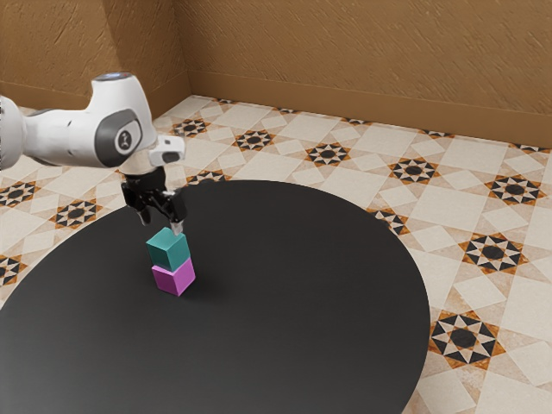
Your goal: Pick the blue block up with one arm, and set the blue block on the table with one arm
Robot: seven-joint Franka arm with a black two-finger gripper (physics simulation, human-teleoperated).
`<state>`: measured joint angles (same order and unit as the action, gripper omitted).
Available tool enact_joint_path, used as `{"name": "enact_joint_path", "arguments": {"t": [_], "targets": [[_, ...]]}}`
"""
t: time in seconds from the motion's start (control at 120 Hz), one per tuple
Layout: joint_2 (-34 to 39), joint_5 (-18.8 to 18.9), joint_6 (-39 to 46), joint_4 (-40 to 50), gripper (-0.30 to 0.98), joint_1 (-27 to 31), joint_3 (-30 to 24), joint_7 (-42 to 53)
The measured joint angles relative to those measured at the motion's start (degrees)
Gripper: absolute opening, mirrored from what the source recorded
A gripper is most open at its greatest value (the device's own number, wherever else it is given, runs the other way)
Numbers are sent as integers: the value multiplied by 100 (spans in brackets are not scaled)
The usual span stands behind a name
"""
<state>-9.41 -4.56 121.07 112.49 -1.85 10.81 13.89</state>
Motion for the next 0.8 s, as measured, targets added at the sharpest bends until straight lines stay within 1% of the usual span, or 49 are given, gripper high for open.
{"name": "enact_joint_path", "arguments": {"t": [0.308, 0.508, 0.8], "targets": [[-208, 49, 461, 210, 66, -9, 0, 32], [-196, 190, 567, 221, 66, -4, 3, 50], [-533, 246, 712, 186, 66, 38, 0, 74]]}}
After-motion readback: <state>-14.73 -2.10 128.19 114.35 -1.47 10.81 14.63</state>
